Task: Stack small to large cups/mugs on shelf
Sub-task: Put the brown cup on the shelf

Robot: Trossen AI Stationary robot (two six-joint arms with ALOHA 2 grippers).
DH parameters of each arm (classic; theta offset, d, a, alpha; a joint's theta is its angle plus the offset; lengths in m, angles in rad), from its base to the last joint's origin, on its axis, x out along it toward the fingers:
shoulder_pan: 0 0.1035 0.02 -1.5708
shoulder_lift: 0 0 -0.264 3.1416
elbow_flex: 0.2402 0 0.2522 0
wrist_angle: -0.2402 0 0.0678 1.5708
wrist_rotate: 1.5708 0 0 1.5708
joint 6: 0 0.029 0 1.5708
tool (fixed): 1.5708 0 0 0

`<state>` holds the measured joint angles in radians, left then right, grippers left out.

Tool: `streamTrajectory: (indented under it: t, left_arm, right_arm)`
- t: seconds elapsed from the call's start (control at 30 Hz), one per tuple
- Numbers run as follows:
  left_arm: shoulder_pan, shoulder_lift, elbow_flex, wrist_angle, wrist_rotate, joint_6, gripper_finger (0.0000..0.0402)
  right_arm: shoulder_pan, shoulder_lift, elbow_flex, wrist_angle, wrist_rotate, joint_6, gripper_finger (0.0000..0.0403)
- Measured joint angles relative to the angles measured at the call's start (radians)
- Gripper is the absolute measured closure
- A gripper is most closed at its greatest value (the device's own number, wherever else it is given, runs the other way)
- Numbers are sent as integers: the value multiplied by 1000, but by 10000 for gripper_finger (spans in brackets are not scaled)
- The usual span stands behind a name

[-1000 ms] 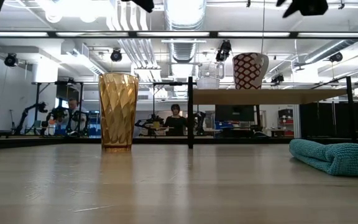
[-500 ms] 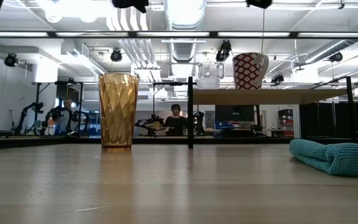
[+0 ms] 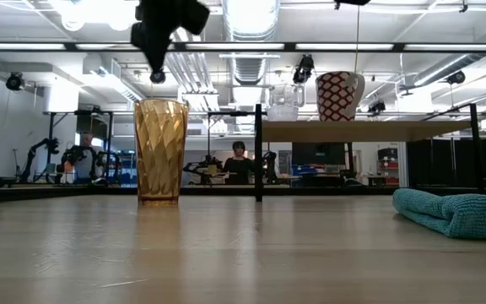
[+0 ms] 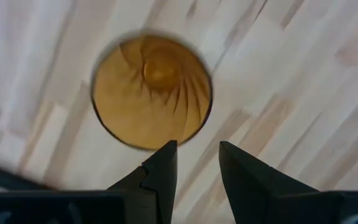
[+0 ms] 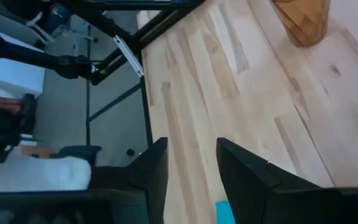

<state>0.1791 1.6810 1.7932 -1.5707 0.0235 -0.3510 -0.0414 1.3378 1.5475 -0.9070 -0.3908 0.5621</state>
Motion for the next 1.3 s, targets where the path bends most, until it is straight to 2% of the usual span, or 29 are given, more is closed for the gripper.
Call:
streamTrajectory:
  t: [0.33,0.57,1.0,1.3]
  left_arm:
    - [-72,-1,-188,195,-1,-10,297]
    - [-83,1,-187,200,-106,-8,297]
    - [-87,-8,-179,202,-115,-8,297]
    - [-83,4,-188,206,-161,25,297]
  right_arm:
    - [0,-20,0,-4,24,-49,273]
    - [0,-21,0,-19,25,-50,273]
    - [0,-22,0,-32,24,-50,273]
    - [0,-22,0,-32,24,-47,273]
